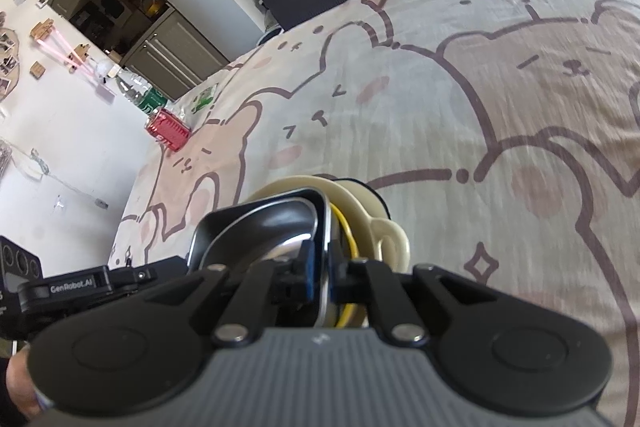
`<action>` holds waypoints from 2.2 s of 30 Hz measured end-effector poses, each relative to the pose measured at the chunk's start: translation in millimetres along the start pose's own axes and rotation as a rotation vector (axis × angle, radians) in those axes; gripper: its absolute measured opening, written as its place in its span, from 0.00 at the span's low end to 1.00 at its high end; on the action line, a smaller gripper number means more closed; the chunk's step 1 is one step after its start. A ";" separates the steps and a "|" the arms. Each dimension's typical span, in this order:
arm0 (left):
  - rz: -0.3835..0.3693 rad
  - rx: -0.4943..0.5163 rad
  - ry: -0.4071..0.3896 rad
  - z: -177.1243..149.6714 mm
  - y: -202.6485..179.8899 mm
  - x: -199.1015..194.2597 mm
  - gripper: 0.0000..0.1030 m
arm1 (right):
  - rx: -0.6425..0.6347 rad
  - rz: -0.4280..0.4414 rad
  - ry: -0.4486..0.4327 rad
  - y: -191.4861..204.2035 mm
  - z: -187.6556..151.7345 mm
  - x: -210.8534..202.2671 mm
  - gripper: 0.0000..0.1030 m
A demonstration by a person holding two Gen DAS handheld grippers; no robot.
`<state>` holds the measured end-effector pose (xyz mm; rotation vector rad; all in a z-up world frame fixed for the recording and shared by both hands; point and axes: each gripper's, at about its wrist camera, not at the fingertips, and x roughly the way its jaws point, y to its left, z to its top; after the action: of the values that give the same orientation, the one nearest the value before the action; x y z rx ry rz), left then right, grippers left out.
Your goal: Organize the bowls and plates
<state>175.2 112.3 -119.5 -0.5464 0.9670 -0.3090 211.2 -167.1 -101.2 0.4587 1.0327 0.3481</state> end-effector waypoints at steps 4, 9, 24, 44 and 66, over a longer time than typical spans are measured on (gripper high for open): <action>0.041 0.082 -0.048 1.4 -8.9 -12.4 0.60 | -0.028 -0.021 -0.052 0.5 0.7 -8.3 0.44; 0.062 0.224 -0.146 -1.0 -30.2 -40.6 0.99 | -0.104 -0.070 -0.116 8.6 -2.6 -25.7 0.71; 0.103 0.422 -0.370 -45.4 -93.0 -122.3 1.00 | -0.318 -0.187 -0.457 41.9 -47.9 -120.1 0.99; 0.426 0.482 -0.563 -136.6 -98.1 -149.6 1.00 | -0.360 -0.283 -0.593 45.3 -134.5 -139.3 1.00; 0.472 0.498 -0.479 -179.0 -76.5 -117.7 1.00 | -0.431 -0.392 -0.553 40.1 -162.4 -127.2 1.00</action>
<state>-39.7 52.2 -75.0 0.0761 0.4988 0.0162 5.9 -161.9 -56.9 -0.0480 0.4672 0.0736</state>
